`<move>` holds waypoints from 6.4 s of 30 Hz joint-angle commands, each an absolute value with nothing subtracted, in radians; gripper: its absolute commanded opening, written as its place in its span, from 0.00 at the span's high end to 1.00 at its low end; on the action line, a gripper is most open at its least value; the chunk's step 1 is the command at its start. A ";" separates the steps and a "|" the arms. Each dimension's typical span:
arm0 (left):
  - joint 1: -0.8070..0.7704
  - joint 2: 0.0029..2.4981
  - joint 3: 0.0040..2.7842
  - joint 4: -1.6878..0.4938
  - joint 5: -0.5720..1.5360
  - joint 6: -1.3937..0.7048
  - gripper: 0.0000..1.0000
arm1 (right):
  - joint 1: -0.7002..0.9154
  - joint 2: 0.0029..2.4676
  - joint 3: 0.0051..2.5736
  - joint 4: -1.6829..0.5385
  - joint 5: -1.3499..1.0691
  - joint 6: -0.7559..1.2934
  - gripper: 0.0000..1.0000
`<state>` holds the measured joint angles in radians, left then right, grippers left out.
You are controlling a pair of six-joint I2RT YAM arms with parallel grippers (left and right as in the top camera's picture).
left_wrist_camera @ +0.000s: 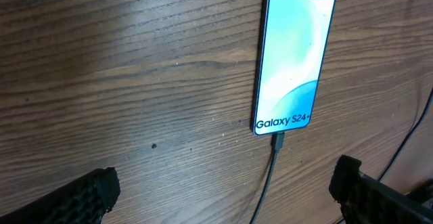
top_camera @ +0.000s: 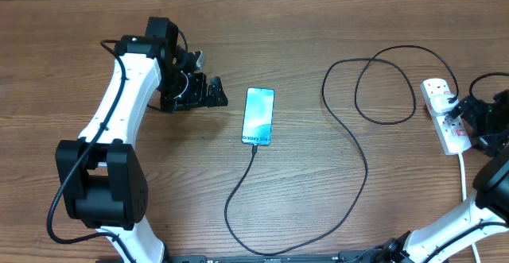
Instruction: Plug charger to phone and switch on socket
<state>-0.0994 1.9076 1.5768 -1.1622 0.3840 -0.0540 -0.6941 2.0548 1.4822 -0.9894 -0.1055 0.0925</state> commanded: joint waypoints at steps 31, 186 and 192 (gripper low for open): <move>-0.105 1.885 1.580 -1.162 0.381 -0.067 0.00 | -0.663 2.089 1.644 -1.102 -0.065 0.108 0.00; -0.091 0.756 0.005 0.267 0.097 -0.112 0.00 | -0.491 1.726 1.471 -1.059 -0.110 0.100 0.00; -0.091 0.632 0.004 0.118 0.095 -0.113 0.00 | -0.491 1.726 1.471 -1.059 -0.110 0.100 0.00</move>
